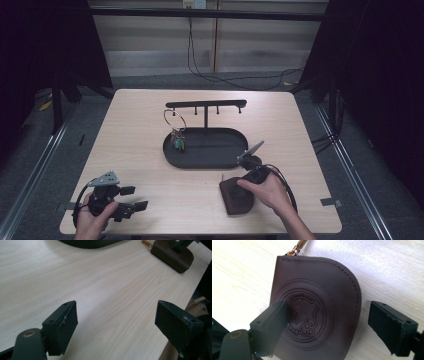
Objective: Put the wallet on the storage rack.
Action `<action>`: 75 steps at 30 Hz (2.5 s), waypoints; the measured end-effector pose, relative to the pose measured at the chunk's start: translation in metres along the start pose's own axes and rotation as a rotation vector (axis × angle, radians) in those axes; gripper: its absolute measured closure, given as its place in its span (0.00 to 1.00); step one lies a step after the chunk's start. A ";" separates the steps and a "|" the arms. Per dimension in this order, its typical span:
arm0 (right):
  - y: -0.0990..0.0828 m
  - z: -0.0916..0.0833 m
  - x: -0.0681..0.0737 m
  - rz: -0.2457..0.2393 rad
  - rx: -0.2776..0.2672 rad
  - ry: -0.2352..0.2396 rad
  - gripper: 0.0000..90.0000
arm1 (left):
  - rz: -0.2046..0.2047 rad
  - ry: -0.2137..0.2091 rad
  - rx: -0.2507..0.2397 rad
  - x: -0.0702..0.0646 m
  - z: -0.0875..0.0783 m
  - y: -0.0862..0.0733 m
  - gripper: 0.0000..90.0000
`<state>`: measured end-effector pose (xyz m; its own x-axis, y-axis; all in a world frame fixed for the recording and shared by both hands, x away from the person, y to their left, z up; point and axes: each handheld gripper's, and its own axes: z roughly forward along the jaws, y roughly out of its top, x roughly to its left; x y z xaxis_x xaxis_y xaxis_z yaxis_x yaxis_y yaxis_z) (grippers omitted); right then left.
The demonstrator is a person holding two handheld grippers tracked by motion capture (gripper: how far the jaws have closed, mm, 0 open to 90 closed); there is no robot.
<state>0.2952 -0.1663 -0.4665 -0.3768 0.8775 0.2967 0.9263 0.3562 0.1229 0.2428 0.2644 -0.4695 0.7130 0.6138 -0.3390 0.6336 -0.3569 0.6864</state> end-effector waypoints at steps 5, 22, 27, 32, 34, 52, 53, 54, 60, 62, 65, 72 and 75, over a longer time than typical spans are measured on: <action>-0.002 0.002 -0.006 0.017 -0.007 0.061 0.21 | 0.002 0.000 0.007 0.000 0.002 0.000 0.20; -0.002 0.000 -0.008 0.046 -0.009 0.084 0.32 | -0.004 -0.003 0.012 0.001 0.002 0.000 0.20; -0.005 -0.008 -0.017 0.084 -0.068 0.143 0.68 | -0.001 -0.005 0.017 0.001 0.002 0.000 0.20; -0.006 -0.009 -0.024 0.101 -0.078 0.174 0.71 | -0.002 0.003 0.016 0.002 0.003 0.000 0.20; -0.006 -0.010 -0.024 0.102 -0.083 0.174 0.75 | -0.003 0.001 0.015 0.001 0.002 0.000 0.20; 0.001 -0.036 -0.009 0.058 -0.118 0.119 0.91 | 0.000 -0.005 0.018 0.001 0.003 0.001 0.20; 0.001 -0.037 -0.007 0.059 -0.125 0.120 0.91 | 0.001 -0.007 0.017 0.002 0.002 0.001 0.20; 0.002 -0.038 -0.006 0.050 -0.120 0.112 0.91 | 0.000 -0.005 0.018 0.002 0.003 0.001 0.20; 0.004 -0.043 0.003 0.028 -0.114 0.070 0.92 | -0.001 -0.006 0.016 0.003 0.002 0.001 0.20; 0.005 -0.044 0.006 0.024 -0.111 0.055 0.92 | -0.005 -0.010 0.018 0.003 0.002 0.001 0.20; 0.007 -0.047 0.008 0.014 -0.103 0.037 0.92 | -0.003 -0.006 0.016 0.003 0.001 0.001 0.20; 0.011 -0.057 0.013 -0.002 -0.099 0.015 0.93 | 0.001 -0.010 0.019 0.003 0.001 0.001 0.20; 0.011 -0.062 0.015 -0.007 -0.110 -0.005 0.93 | 0.001 -0.006 0.016 0.003 0.001 0.001 0.20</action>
<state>0.2999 -0.1693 -0.4019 -0.3827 0.8767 0.2913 0.9178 0.3248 0.2283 0.2459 0.2654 -0.4706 0.7157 0.6088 -0.3423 0.6373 -0.3688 0.6766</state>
